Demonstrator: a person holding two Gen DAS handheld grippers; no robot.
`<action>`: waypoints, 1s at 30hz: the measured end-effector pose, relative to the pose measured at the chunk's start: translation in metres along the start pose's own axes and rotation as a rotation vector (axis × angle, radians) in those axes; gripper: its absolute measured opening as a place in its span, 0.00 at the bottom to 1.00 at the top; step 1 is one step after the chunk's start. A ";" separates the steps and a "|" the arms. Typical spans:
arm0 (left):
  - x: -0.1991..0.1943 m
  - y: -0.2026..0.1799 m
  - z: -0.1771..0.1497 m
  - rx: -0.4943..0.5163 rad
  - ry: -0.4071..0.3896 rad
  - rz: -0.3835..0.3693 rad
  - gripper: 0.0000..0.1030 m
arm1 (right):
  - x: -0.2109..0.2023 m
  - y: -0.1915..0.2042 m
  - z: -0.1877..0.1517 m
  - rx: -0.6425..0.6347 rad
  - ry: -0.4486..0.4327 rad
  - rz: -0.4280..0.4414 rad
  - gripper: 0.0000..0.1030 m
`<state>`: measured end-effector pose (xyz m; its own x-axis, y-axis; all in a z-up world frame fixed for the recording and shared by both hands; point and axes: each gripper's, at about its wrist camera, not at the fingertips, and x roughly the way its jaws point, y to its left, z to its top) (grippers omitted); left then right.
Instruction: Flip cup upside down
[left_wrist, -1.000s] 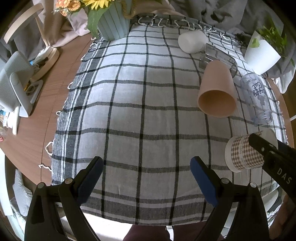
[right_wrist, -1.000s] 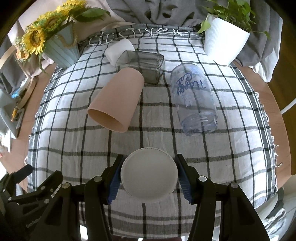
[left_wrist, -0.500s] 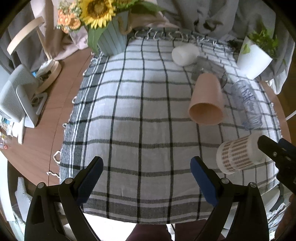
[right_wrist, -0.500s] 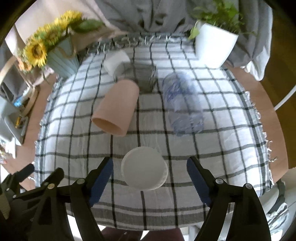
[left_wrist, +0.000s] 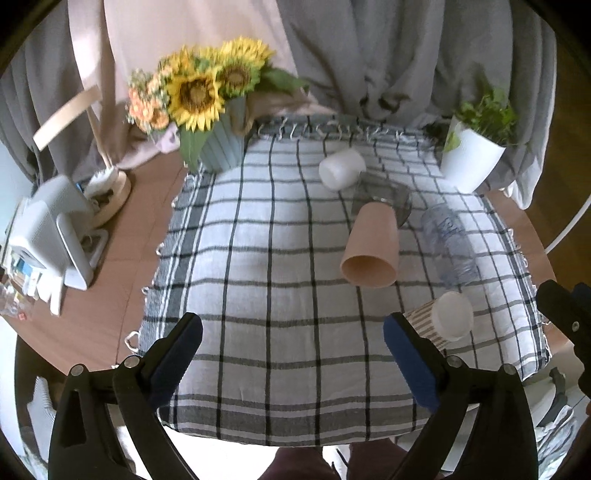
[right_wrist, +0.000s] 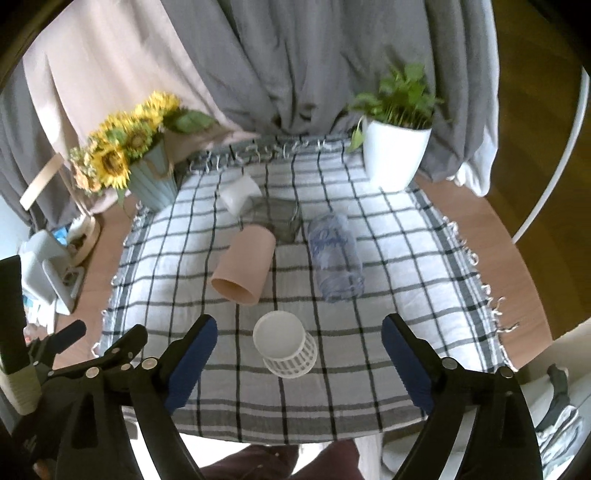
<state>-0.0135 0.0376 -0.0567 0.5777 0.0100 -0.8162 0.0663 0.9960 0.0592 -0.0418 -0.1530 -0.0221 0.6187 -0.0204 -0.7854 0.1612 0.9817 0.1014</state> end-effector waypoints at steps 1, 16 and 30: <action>-0.005 0.000 0.000 0.005 -0.015 0.003 1.00 | -0.005 -0.001 -0.001 0.002 -0.014 0.000 0.91; -0.036 0.005 -0.002 0.029 -0.137 0.096 1.00 | -0.034 0.009 -0.011 -0.025 -0.104 0.022 0.99; -0.037 0.003 -0.001 0.036 -0.141 0.095 1.00 | -0.034 0.008 -0.013 -0.007 -0.093 0.025 0.99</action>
<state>-0.0354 0.0403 -0.0273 0.6911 0.0888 -0.7172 0.0337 0.9874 0.1547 -0.0714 -0.1422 -0.0022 0.6912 -0.0135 -0.7226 0.1398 0.9834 0.1153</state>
